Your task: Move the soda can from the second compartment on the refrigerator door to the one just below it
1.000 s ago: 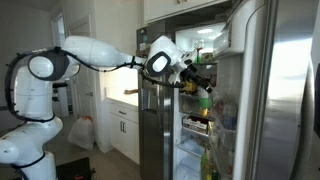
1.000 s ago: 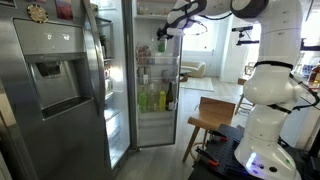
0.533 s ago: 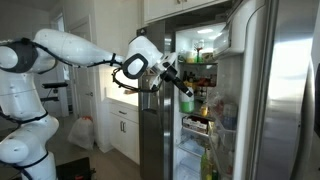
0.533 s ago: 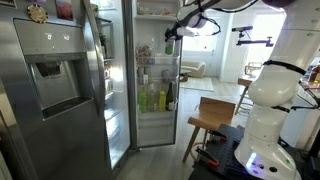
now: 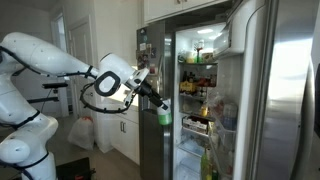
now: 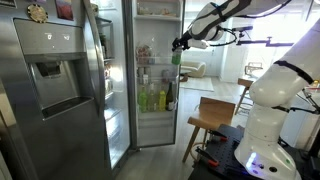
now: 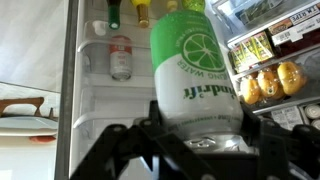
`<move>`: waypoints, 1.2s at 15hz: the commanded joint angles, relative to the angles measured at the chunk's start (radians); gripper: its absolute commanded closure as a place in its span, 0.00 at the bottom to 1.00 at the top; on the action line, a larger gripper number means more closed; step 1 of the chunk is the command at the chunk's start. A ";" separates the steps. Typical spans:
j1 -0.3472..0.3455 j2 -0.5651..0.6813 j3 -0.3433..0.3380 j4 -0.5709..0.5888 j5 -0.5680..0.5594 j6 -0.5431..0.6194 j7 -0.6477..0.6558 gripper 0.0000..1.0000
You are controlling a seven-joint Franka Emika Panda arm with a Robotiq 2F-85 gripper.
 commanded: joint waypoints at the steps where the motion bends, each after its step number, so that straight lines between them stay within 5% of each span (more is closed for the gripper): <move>1: -0.053 -0.137 0.060 -0.212 -0.022 0.156 0.056 0.52; 5: -0.128 -0.120 0.143 -0.309 0.002 0.371 0.086 0.52; 10: -0.294 -0.023 0.315 -0.284 0.058 0.531 0.125 0.52; 13: -0.401 0.036 0.428 -0.262 0.113 0.595 0.106 0.52; 15: -0.453 0.006 0.486 -0.219 0.140 0.529 0.104 0.52; 18: -0.512 -0.001 0.526 -0.163 0.136 0.527 0.103 0.52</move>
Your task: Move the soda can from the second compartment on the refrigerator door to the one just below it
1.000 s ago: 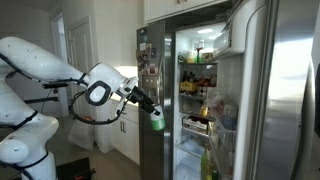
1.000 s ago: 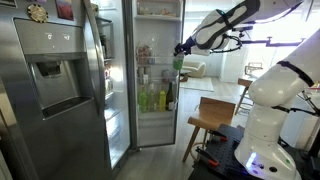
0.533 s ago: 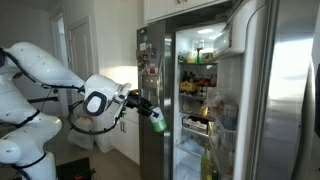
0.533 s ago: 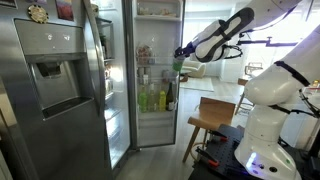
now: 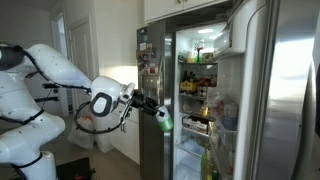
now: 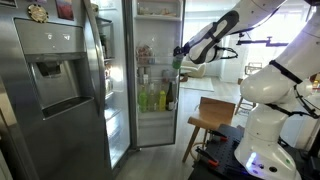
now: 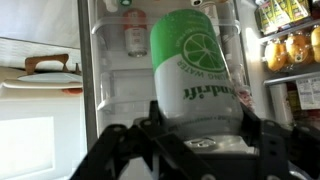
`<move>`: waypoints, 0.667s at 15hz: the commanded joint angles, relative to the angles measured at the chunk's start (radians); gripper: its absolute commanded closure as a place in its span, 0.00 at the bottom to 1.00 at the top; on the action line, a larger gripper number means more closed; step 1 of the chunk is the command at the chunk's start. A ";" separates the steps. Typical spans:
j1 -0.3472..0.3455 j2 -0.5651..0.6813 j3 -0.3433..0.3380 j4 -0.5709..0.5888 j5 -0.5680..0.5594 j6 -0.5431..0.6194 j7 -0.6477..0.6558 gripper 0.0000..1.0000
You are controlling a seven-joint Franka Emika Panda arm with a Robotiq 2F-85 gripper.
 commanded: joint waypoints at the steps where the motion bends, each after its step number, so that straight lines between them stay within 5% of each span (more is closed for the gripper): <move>1: -0.107 -0.018 0.113 0.086 0.037 0.000 0.003 0.52; 7: -0.244 -0.021 0.235 0.124 0.029 -0.001 0.003 0.52; 8: -0.199 -0.007 0.198 0.110 0.012 -0.003 0.000 0.52; 9: -0.206 -0.004 0.205 0.108 0.012 -0.006 0.000 0.27; 10: -0.204 0.000 0.204 0.104 0.012 -0.007 0.000 0.27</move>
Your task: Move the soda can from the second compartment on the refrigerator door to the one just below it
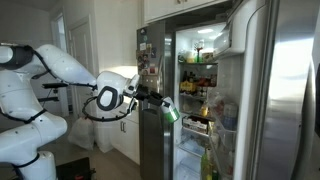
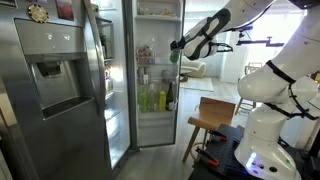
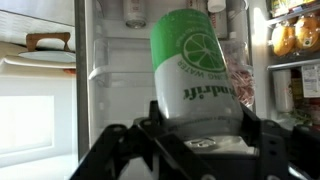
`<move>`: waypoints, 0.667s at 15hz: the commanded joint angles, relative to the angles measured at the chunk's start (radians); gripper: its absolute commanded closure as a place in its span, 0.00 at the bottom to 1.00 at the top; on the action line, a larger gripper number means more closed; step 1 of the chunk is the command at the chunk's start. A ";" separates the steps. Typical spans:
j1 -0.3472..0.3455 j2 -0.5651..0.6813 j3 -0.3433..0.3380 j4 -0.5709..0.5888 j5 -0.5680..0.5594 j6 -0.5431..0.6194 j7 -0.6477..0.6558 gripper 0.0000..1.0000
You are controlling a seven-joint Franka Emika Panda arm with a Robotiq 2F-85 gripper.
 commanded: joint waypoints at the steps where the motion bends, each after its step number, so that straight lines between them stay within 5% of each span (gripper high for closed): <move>1: 0.001 0.003 0.000 -0.002 0.000 0.000 0.000 0.27; 8: 0.002 0.006 0.000 -0.002 0.000 0.000 0.000 0.27; 9: 0.002 0.006 0.000 -0.002 0.000 0.000 0.000 0.52; 10: -0.001 0.003 0.005 0.002 0.003 -0.003 0.004 0.52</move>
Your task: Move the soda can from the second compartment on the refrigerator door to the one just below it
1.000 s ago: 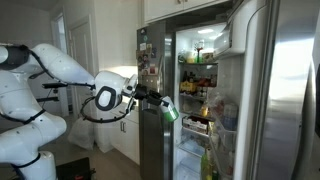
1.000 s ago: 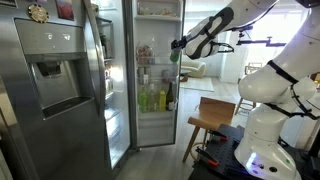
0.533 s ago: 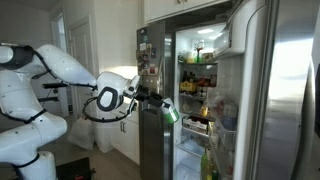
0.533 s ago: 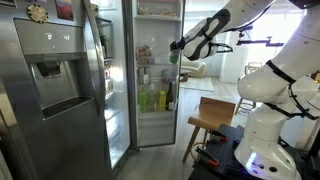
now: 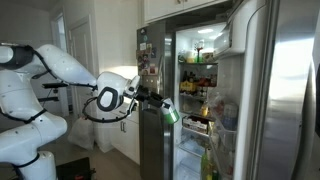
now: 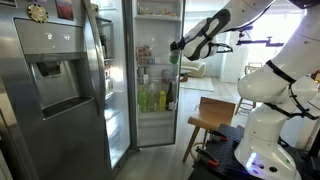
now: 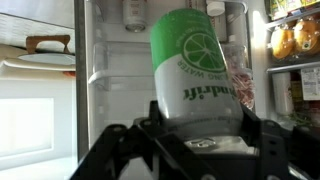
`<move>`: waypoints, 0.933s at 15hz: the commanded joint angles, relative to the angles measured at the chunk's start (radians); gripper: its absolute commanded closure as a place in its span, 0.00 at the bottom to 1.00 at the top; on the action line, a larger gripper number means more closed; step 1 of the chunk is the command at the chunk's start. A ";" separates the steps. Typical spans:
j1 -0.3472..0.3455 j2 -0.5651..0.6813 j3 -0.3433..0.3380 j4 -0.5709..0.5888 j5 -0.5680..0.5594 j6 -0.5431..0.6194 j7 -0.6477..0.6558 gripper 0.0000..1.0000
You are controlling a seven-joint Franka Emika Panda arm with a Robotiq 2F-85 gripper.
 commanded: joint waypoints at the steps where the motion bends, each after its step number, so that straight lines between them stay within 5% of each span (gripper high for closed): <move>1: -0.006 -0.006 0.009 0.009 0.003 -0.001 0.005 0.52; 8: -0.032 0.002 0.038 0.045 0.008 -0.001 0.008 0.52; 14: -0.257 0.096 0.244 0.052 0.007 0.013 -0.045 0.52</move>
